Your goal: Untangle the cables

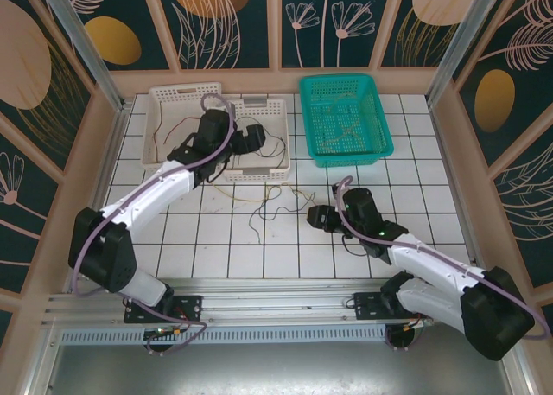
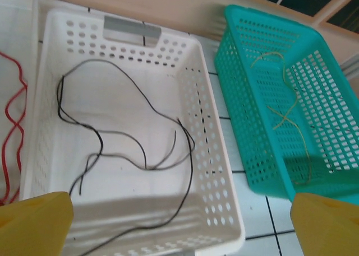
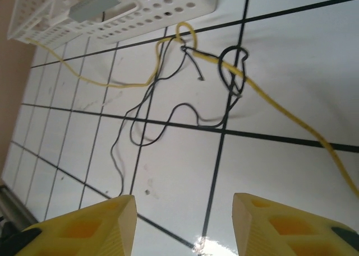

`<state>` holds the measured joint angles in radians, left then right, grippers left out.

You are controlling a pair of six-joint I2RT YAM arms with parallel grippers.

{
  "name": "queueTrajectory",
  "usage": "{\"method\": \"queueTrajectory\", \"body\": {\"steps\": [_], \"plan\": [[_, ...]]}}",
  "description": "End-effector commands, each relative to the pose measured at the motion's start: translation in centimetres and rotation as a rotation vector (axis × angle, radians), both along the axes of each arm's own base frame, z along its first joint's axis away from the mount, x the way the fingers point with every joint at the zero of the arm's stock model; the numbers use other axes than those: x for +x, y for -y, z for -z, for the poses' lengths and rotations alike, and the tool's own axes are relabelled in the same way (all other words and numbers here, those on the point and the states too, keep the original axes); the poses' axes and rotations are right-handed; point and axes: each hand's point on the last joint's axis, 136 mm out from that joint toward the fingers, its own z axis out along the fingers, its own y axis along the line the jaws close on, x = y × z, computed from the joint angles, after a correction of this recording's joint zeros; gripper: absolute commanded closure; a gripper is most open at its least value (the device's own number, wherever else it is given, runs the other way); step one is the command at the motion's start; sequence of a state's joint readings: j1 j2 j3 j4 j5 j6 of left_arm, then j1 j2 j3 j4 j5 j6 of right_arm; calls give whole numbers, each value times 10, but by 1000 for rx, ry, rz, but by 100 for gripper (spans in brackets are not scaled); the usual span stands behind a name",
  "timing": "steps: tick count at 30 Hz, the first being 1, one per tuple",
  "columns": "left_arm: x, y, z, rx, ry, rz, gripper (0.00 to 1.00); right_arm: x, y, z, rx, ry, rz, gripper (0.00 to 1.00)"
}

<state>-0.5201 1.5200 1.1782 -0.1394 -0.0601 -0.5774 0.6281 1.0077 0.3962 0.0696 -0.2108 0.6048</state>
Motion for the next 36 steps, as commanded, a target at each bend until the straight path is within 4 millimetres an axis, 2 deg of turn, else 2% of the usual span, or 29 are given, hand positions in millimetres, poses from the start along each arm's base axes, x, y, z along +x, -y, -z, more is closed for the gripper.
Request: {"method": "queueTrajectory", "body": {"steps": [1, 6, 7, 11, 18, 24, 28, 32, 36], "plan": [[-24, 14, 18, -16, -44, 41, 1, 22, 6, -16, -31, 77, 72, 52], [-53, 21, 41, -28, -74, 61, 1, 41, 2, -21, -54, 113, 94, 52], [-61, 18, 55, -21, -97, 61, 2, 46, 1, -21, -66, 119, 101, 53], [-77, 9, 80, -13, -137, 47, 2, 60, 4, -12, -116, 113, 133, 60], [-92, 1, 97, -32, -161, 43, 2, 73, -4, -4, -119, 111, 138, 71], [-98, 0, 106, -39, -174, 47, 2, 81, -6, -1, -129, 118, 143, 85], [-99, 0, 109, -46, -176, 48, 3, 83, -7, -6, -127, 143, 135, 100], [-99, 1, 109, -53, -172, 49, 3, 77, -6, -20, -109, 174, 119, 100], [-99, 1, 109, -54, -172, 49, 3, 65, -3, -52, -53, 254, 94, 100]]}}
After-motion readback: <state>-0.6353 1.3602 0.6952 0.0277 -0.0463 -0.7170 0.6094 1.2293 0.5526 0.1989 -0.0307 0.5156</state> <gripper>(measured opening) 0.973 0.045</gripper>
